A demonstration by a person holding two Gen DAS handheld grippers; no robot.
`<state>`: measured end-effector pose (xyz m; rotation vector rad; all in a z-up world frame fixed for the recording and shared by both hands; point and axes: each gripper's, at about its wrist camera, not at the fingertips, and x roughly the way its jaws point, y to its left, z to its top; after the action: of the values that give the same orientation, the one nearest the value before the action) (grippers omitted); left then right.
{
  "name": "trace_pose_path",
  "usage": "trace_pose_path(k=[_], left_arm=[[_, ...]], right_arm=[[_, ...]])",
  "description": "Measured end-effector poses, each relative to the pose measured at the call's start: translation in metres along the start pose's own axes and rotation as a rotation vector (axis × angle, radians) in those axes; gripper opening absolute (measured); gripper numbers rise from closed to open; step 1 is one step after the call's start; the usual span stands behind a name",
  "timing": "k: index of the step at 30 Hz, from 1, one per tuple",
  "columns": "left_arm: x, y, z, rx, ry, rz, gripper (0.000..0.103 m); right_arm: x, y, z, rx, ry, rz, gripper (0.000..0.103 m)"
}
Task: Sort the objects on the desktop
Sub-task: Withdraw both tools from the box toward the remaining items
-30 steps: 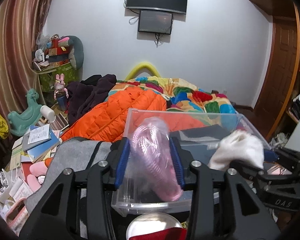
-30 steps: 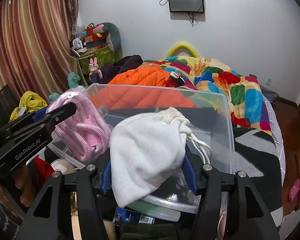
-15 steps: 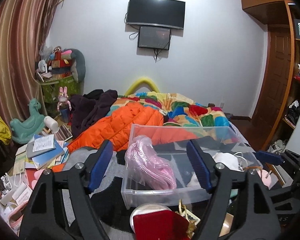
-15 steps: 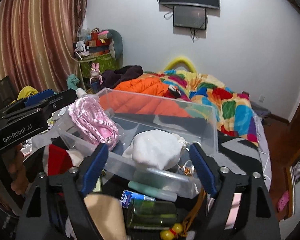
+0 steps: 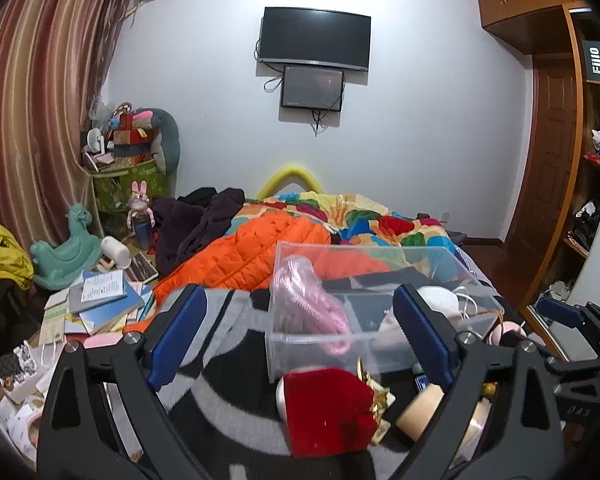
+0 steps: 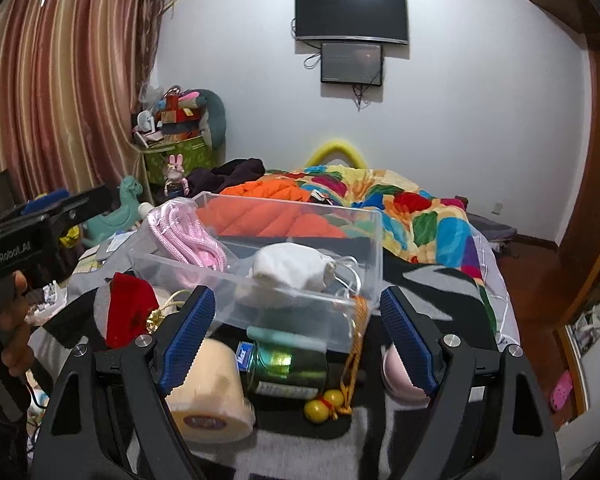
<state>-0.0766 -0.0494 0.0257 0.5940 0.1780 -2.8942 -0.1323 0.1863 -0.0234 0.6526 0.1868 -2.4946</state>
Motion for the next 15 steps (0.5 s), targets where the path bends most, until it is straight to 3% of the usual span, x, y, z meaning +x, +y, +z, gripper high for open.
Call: trace_pose_path(k=[5,10,15], left_arm=[[0.005,-0.001,-0.02,-0.013,0.059,-0.025,0.097],[0.012,-0.008,-0.038,-0.014,0.103,-0.023,0.097],[0.028,-0.014,-0.056,-0.042,0.182,-0.085,0.097]], right_arm=[[-0.002,-0.01,-0.009,0.067,0.008,0.014,0.083],[0.0,-0.012,-0.017,0.065,0.016,-0.024,0.083],[0.003,-0.028,-0.029,0.12,0.034,-0.016,0.083]])
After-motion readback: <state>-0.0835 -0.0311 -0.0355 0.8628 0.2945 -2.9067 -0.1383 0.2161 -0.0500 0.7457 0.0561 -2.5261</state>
